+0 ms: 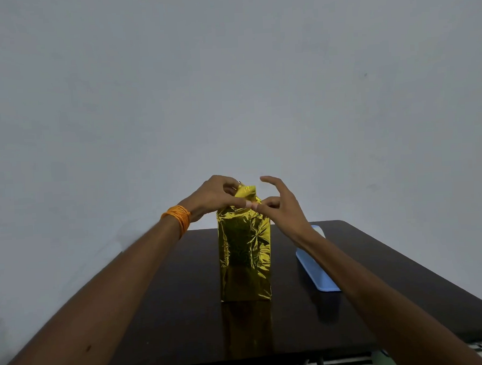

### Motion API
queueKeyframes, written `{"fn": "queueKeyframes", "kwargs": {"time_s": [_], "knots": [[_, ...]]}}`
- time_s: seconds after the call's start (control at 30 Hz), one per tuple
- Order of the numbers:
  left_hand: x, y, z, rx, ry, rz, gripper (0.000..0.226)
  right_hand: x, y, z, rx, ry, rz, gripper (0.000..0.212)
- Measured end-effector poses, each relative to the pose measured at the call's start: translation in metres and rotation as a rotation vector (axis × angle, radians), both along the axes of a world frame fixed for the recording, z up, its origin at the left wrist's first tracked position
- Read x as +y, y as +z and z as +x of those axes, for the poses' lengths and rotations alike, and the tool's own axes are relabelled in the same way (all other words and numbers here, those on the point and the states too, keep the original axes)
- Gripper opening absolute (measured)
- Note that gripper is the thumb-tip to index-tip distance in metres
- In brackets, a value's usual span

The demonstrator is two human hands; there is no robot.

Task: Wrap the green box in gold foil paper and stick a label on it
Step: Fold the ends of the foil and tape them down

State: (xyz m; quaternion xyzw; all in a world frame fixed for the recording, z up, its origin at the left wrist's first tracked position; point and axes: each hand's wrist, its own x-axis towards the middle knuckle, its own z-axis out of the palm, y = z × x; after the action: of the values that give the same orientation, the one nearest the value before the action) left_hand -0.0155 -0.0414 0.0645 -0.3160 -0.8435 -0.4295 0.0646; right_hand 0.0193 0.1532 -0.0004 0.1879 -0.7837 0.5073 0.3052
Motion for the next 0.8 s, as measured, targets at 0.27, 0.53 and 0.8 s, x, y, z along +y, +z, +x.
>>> {"fn": "queueKeyframes", "kwargs": {"time_s": [0.27, 0.53, 0.8], "knots": [[0.002, 0.022, 0.001, 0.174, -0.08, 0.135, 0.015, -0.005, 0.009, 0.009, 0.028, 0.107, -0.106, 0.061], [0.002, 0.023, 0.002, 0.242, -0.033, 0.147, 0.025, -0.015, 0.015, 0.011, 0.11, 0.004, -0.094, 0.048], [-0.007, 0.022, 0.002, 0.224, -0.043, -0.104, 0.055, -0.017, 0.015, 0.012, 0.122, -0.024, -0.09, 0.046]]}}
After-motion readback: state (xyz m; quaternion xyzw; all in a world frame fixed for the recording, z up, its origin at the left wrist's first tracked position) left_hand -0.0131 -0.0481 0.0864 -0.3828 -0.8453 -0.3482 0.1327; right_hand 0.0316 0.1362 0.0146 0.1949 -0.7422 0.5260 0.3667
